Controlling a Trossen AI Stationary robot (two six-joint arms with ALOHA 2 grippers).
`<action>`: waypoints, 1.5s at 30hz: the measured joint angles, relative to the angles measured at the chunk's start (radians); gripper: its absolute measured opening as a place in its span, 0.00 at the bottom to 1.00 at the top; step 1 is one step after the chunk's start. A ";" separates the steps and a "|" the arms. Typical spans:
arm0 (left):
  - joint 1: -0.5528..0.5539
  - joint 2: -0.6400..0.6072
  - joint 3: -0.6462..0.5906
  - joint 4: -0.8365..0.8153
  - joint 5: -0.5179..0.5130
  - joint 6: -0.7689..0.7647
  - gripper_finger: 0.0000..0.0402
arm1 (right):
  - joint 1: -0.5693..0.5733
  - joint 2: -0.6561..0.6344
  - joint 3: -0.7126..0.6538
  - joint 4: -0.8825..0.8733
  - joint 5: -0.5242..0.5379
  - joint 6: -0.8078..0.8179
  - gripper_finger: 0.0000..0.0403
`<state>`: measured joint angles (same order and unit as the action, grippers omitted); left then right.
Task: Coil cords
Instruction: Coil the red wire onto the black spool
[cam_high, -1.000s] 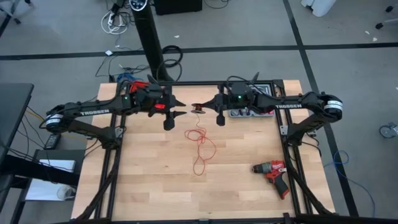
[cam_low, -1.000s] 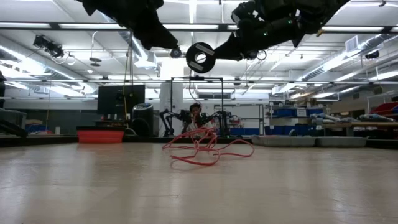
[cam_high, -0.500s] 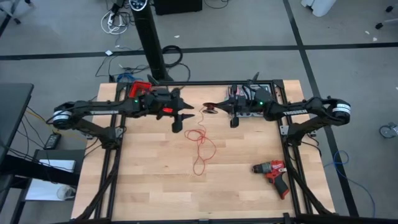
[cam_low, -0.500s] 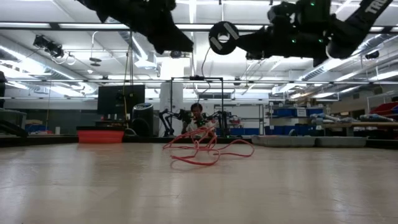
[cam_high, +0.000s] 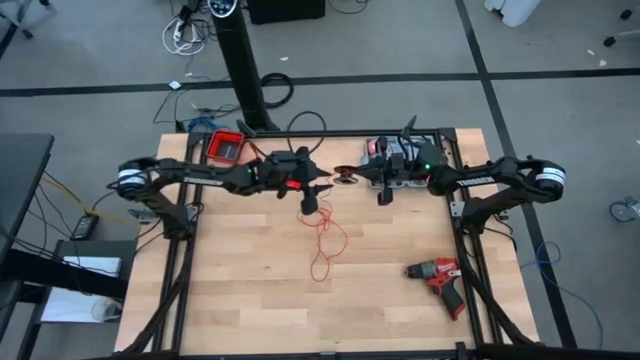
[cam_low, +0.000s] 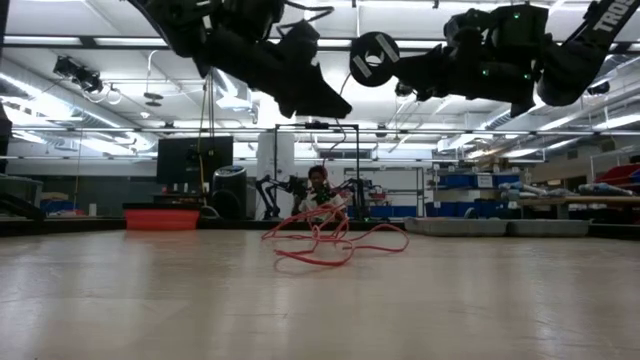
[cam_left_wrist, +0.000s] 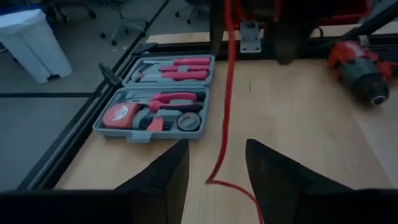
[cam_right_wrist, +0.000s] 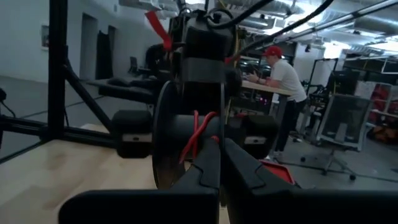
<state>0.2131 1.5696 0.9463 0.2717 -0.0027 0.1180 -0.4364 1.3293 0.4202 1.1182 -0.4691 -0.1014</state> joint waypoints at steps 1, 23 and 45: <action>0.000 0.005 0.000 0.010 -0.001 -0.013 0.40 | 0.000 0.000 0.000 0.005 0.002 0.003 0.00; -0.071 0.190 0.000 0.341 -0.007 -0.072 0.40 | 0.000 0.001 0.000 0.165 0.153 0.031 0.00; -0.056 -0.021 0.000 0.043 -0.157 0.139 0.40 | -0.170 -0.007 -0.052 0.187 -0.154 0.126 0.00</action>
<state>0.1568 1.5481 0.9463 0.3151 -0.1593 0.2574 -0.6067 1.3220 0.3683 1.3052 -0.6233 0.0246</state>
